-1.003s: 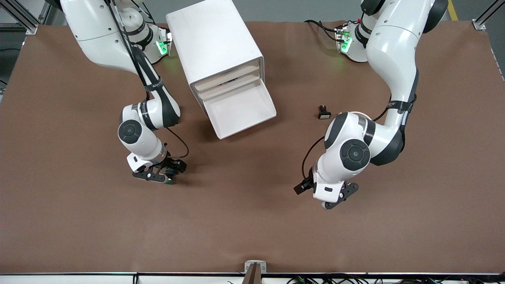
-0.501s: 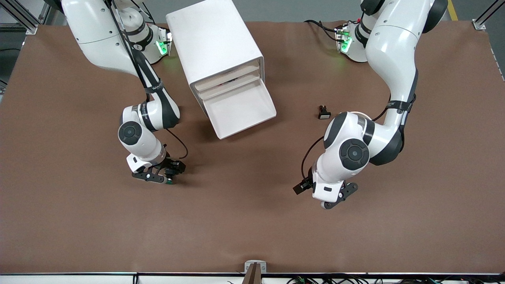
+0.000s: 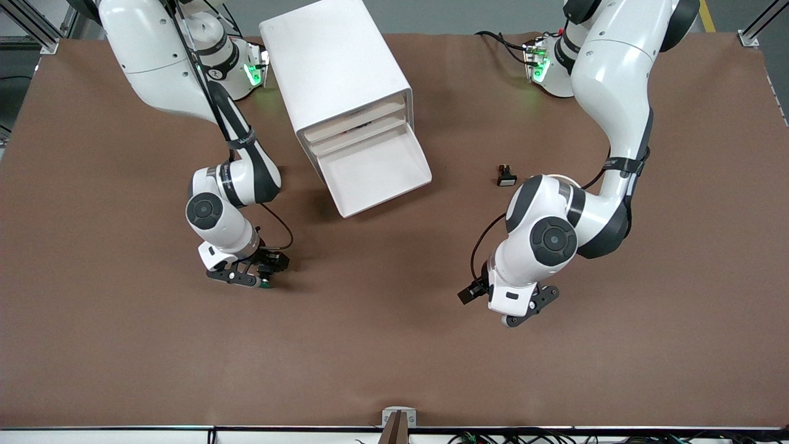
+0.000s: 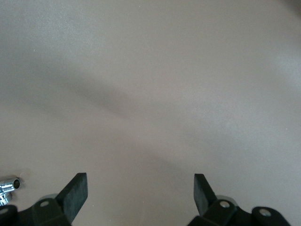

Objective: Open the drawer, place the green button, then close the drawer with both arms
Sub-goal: 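Lower and grasp the green push button with the right gripper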

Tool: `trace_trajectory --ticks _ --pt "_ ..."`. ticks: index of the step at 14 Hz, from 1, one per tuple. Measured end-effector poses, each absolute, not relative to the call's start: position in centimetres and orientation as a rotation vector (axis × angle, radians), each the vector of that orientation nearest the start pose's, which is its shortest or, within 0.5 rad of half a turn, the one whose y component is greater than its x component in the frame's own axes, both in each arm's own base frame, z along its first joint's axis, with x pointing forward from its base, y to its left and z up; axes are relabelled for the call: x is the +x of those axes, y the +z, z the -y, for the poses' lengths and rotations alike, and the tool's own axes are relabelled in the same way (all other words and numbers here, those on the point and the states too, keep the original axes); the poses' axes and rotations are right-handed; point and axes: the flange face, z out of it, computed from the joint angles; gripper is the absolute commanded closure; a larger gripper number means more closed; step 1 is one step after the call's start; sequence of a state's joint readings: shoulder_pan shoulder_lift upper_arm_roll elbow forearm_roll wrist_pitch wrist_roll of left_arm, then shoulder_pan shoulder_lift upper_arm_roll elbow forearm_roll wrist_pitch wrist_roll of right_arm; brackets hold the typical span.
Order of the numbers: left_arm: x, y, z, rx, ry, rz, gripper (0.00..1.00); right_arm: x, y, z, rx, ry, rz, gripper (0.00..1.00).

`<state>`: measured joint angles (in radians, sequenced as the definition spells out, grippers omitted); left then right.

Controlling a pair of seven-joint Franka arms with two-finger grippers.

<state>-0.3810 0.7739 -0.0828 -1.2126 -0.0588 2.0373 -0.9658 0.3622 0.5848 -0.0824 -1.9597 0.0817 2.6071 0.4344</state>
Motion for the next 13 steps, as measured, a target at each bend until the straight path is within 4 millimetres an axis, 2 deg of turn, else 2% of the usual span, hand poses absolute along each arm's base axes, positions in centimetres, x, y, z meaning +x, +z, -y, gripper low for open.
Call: trace_trajectory --ticks 6,10,13 --pt "68.39 32.1 32.66 -3.136 0.052 0.888 0.01 59.94 18.11 -17.16 -3.1 -0.102 -0.325 0.52" --pt "68.39 32.1 32.66 -3.136 0.052 0.888 0.01 60.04 18.21 -17.18 -3.099 -0.106 -0.325 0.96" --pt "68.38 32.08 32.66 -3.136 0.053 0.888 0.01 60.1 18.28 -17.18 -3.1 -0.102 -0.325 1.0"
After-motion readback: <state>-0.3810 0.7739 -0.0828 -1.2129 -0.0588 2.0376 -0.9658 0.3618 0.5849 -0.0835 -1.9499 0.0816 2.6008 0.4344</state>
